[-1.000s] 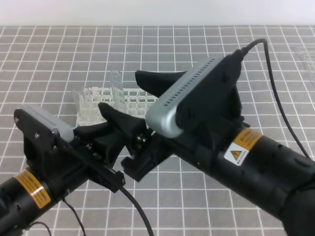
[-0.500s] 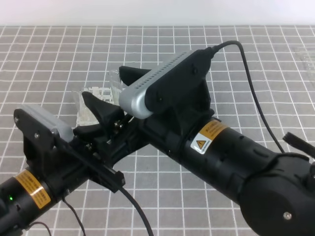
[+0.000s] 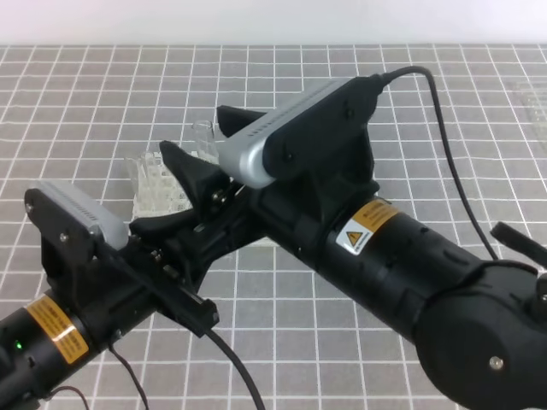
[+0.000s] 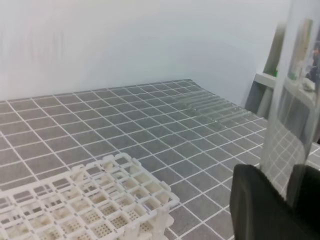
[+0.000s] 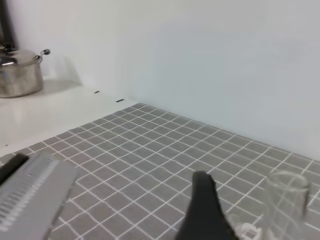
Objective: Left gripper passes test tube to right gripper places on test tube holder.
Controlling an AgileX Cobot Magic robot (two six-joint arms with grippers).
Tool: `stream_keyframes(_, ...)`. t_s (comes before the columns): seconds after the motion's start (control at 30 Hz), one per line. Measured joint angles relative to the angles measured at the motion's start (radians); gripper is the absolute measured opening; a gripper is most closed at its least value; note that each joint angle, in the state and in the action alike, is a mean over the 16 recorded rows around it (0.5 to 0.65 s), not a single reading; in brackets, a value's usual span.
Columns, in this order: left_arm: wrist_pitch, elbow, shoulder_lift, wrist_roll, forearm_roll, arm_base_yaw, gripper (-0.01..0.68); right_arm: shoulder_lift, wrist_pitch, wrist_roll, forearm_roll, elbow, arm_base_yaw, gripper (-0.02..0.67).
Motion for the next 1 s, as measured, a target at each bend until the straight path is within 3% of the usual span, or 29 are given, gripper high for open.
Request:
stream_keyframes(0.47,-0.008,0.000,0.001,0.000,0.002,0.000,0.027,0.003,0.005,0.044,-0.005,0.000,-0.007,0.369)
stream_keyframes(1.0,-0.016,0.000,-0.001,-0.007,0.007,0.000,0.039,0.018,-0.008,0.045,-0.009,0.000,-0.008,0.153)
